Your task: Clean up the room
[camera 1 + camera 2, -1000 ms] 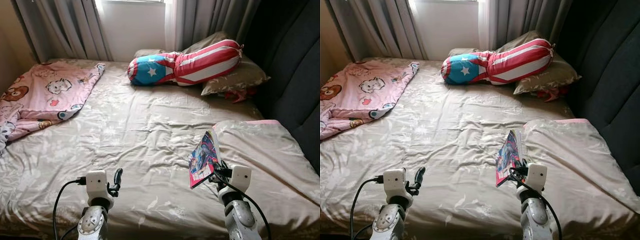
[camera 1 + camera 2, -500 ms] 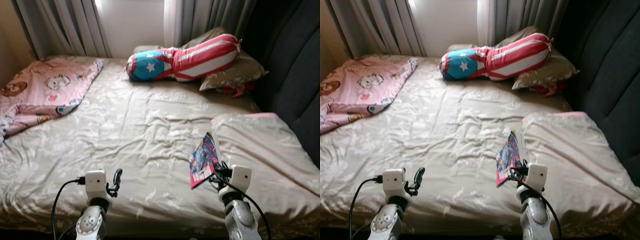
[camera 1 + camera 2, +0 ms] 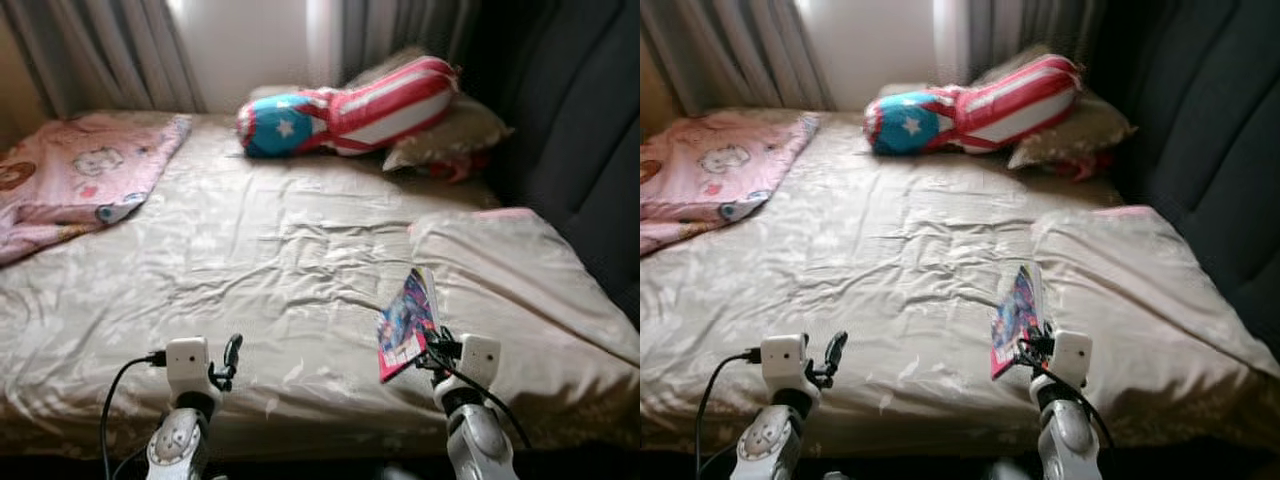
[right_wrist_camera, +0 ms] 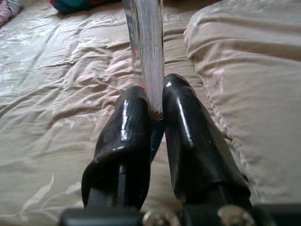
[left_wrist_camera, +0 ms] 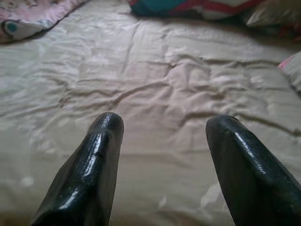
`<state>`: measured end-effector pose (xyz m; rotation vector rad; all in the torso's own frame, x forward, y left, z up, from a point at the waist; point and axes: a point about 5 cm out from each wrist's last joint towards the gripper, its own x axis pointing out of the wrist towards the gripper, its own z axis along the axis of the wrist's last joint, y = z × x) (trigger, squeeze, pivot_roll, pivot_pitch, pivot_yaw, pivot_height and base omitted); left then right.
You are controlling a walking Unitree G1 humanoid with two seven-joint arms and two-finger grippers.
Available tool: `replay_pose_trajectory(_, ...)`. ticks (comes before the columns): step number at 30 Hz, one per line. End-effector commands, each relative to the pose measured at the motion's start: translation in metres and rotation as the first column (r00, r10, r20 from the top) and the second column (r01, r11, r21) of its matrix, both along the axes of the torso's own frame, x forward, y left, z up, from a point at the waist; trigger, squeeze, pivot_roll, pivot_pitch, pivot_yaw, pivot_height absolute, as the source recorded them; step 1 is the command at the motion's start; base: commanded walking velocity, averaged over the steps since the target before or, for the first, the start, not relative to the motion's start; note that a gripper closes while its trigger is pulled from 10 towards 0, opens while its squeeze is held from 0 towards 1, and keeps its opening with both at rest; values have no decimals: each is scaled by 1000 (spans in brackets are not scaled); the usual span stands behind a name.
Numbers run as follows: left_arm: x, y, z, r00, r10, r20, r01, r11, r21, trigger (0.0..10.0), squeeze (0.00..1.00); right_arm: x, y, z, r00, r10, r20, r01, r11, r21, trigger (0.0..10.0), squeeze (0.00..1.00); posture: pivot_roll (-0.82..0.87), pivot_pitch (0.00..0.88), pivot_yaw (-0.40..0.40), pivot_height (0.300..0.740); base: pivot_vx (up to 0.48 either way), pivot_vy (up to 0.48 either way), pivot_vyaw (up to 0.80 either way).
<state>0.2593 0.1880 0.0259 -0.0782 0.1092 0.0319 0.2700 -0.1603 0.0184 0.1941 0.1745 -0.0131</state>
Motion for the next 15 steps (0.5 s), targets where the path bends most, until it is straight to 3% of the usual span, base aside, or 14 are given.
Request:
replay_pose_trajectory(1,0,0,-1,1000,-7,-14,7,1000,-1,10000,0,6,2,10,999,4,53,-4,1000,4,10000,0,-50,1,-43,657,0,0,0)
replay_pose_trajectory(12,0,2,0,1000,-6,-12,6,1000,-5,10000,0,7,6,10,998,30,55,-30,999,11,10000,0,-48,0,-42,657,0,0,0)
replay_pose_trajectory(15,0,2,0,1000,-6,-12,6,1000,-5,10000,0,7,6,10,998,36,56,-36,999,10,10000,0,-48,0,-41,657,252,0,0)
